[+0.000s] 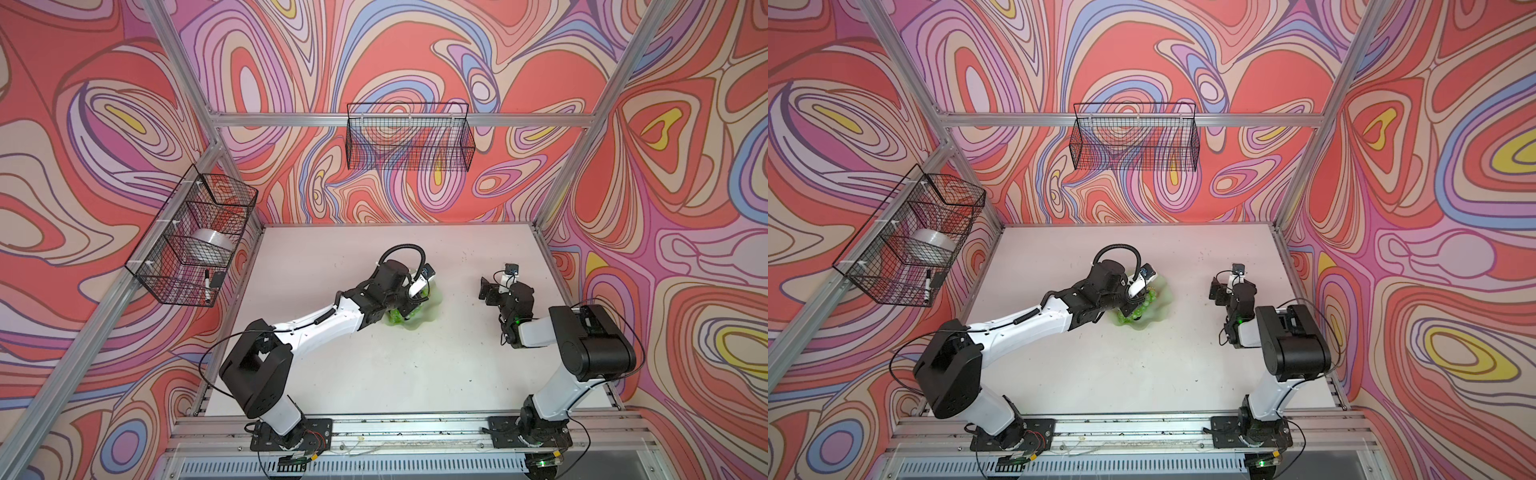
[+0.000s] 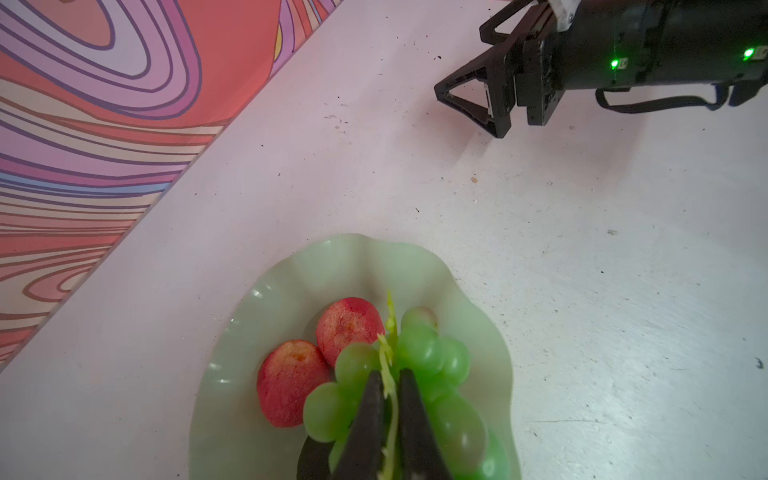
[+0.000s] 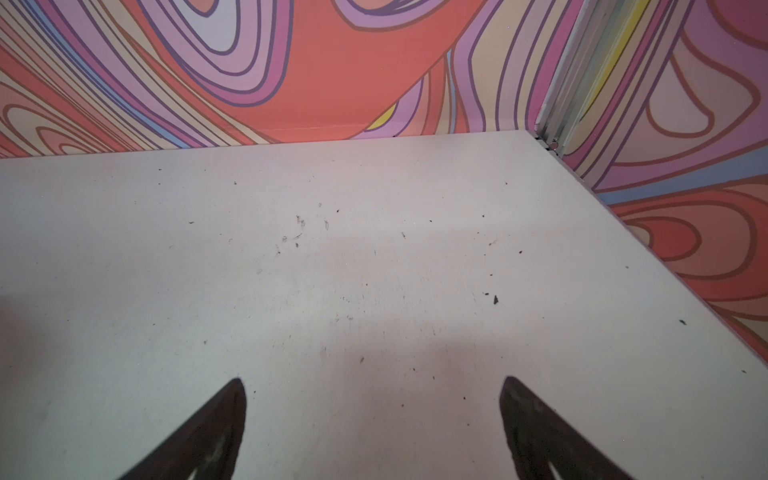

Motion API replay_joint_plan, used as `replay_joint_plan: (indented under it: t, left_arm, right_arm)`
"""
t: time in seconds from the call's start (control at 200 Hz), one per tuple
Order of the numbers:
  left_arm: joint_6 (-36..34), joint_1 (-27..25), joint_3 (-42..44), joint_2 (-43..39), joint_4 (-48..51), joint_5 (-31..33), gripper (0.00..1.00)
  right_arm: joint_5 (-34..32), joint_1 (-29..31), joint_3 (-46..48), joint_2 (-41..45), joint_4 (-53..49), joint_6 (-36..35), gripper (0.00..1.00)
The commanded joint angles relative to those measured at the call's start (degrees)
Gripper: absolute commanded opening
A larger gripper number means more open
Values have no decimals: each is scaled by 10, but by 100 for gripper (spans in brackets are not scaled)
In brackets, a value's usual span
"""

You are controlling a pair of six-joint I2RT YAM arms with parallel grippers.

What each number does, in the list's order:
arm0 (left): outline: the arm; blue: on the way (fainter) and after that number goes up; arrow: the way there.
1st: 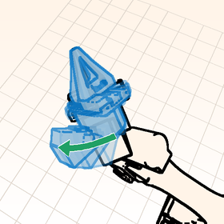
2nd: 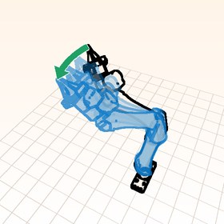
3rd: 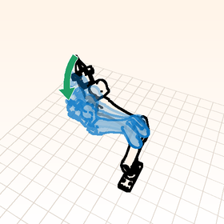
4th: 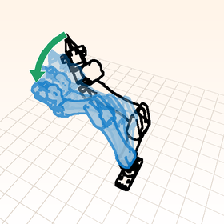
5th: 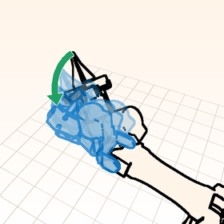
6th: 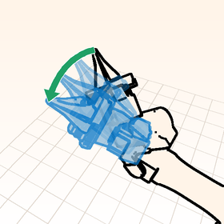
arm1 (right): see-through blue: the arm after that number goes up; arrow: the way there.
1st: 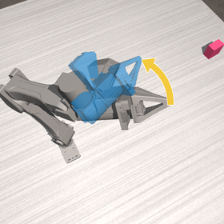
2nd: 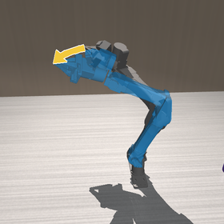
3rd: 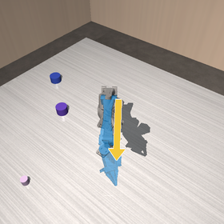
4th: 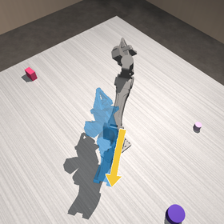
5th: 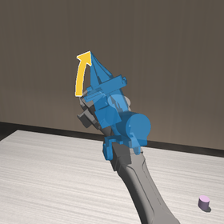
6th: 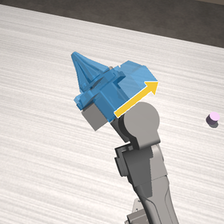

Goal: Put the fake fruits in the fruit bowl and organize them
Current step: 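Carry the grapes with the left gripper and lower them into the bowl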

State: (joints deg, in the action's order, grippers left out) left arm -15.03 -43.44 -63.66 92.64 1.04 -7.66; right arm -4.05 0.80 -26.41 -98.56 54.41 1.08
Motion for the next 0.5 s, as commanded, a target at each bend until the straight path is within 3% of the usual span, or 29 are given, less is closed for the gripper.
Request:
replay_joint_plan:
  t: [0.0,0.406,0.446,0.496]
  left_arm:
    - [28,1,-21,22,-41,-22,14]
    - [37,2,-11,62,-55,-23,57]
    - [40,2,-7,55,-64,-21,69]
    - [48,2,0,39,-76,-17,77]
  right_arm:
    - [-2,-2,-6,4,2,-2,98]
    - [-1,-2,-6,4,1,-2,98]
    - [-1,-2,-6,4,1,-2,98]
    - [-1,-2,-7,4,1,-2,98]
